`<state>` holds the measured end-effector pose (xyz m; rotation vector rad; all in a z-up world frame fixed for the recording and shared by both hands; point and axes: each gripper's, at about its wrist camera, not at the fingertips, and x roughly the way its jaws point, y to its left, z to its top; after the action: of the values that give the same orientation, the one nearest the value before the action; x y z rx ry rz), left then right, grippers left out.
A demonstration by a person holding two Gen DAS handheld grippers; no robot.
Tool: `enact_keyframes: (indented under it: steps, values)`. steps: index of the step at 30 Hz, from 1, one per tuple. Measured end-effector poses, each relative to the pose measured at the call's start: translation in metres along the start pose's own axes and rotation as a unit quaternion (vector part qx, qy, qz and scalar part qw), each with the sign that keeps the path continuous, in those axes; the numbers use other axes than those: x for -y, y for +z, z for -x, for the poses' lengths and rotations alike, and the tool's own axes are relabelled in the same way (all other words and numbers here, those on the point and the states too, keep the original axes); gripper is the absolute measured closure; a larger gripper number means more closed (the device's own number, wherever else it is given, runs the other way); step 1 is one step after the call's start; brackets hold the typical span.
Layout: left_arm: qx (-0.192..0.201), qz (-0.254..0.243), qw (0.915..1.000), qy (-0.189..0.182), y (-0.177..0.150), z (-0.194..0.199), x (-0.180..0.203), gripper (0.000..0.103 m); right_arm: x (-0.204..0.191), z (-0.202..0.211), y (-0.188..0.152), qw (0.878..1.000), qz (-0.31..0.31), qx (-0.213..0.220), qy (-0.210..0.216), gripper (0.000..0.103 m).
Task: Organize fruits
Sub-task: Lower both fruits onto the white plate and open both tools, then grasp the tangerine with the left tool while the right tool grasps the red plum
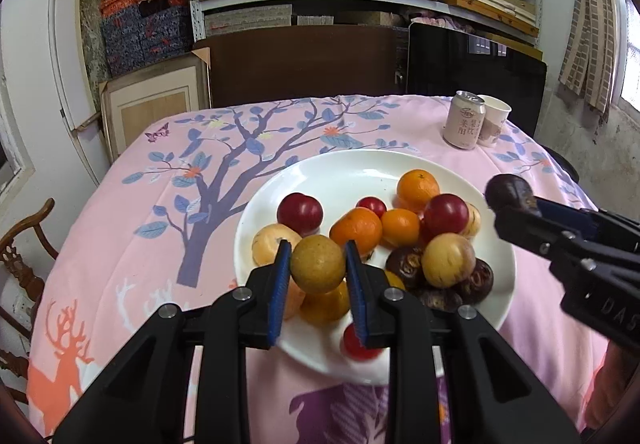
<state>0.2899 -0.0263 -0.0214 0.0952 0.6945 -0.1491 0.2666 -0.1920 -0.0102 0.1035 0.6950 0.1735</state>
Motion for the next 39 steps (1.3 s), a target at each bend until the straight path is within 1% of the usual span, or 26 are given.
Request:
enact_keyframes:
  steps: [6, 8, 9, 10, 11, 12, 13, 14, 19, 21, 23, 26, 27, 30, 33, 35, 39]
  values:
    - [-0.017, 0.002, 0.9999, -0.002, 0.000, -0.020, -0.004, 0.077, -0.004, -0.020, 0.006, 1.000, 0.001, -0.007, 0.001, 0.060]
    - [-0.013, 0.000, 0.9999, 0.001, -0.001, -0.022, -0.003, 0.076, -0.005, -0.025, 0.006, 1.000, -0.001, -0.010, 0.000, 0.060]
    - [-0.014, -0.001, 0.9999, -0.001, 0.000, -0.023, -0.003, 0.074, -0.005, -0.027, 0.006, 1.000, -0.002, -0.011, -0.002, 0.059]
    - [-0.014, -0.001, 0.9999, -0.002, 0.000, -0.023, -0.002, 0.073, -0.004, -0.028, 0.005, 1.000, -0.005, -0.012, -0.001, 0.056]
    - [-0.013, 0.000, 0.9999, -0.004, 0.000, -0.023, -0.002, 0.069, -0.002, -0.028, 0.005, 1.000, -0.010, -0.010, 0.002, 0.041]
    - [-0.013, 0.001, 0.9999, -0.005, 0.000, -0.023, -0.002, 0.063, 0.000, -0.026, 0.004, 1.000, -0.016, -0.007, 0.002, 0.034]
    - [-0.011, 0.002, 0.9999, -0.004, 0.000, -0.023, -0.001, 0.062, 0.002, -0.024, 0.005, 1.000, -0.022, 0.000, 0.003, 0.030]
    - [-0.010, 0.001, 1.0000, -0.002, 0.001, -0.022, -0.001, 0.061, 0.004, -0.019, 0.005, 1.000, -0.026, 0.009, 0.002, 0.030]
    - [-0.004, 0.003, 1.0000, -0.003, 0.000, -0.011, 0.000, 0.061, 0.011, -0.004, 0.004, 0.999, -0.037, 0.016, 0.008, 0.030]
    - [0.002, 0.001, 1.0000, 0.002, -0.003, -0.003, 0.001, 0.058, 0.014, 0.003, -0.003, 0.999, -0.042, 0.012, 0.011, 0.030]
    - [0.007, 0.001, 1.0000, 0.003, -0.007, 0.007, 0.002, 0.053, 0.017, 0.011, -0.013, 0.999, -0.048, 0.010, 0.009, 0.025]
    - [0.010, -0.003, 0.9999, -0.002, -0.019, 0.024, 0.006, 0.052, 0.023, 0.023, -0.030, 0.998, -0.058, 0.005, 0.011, 0.025]
    - [0.010, -0.005, 0.9999, -0.005, -0.023, 0.029, 0.008, 0.050, 0.025, 0.029, -0.038, 0.998, -0.062, 0.001, 0.014, 0.025]
    - [-0.002, -0.019, 0.9995, -0.027, -0.050, 0.046, 0.014, 0.046, 0.026, 0.045, -0.062, 0.998, -0.066, -0.004, 0.022, 0.025]
    - [-0.021, -0.039, 0.9980, -0.046, -0.071, 0.052, 0.023, 0.046, 0.024, 0.062, -0.088, 0.997, -0.064, -0.009, 0.035, 0.025]
    - [-0.030, -0.052, 0.9966, -0.057, -0.081, 0.053, 0.031, 0.046, 0.024, 0.071, -0.106, 0.997, -0.063, -0.012, 0.044, 0.025]
    - [-0.043, -0.069, 0.9946, -0.065, -0.094, 0.051, 0.042, 0.046, 0.031, 0.078, -0.125, 0.996, -0.072, -0.016, 0.055, 0.025]
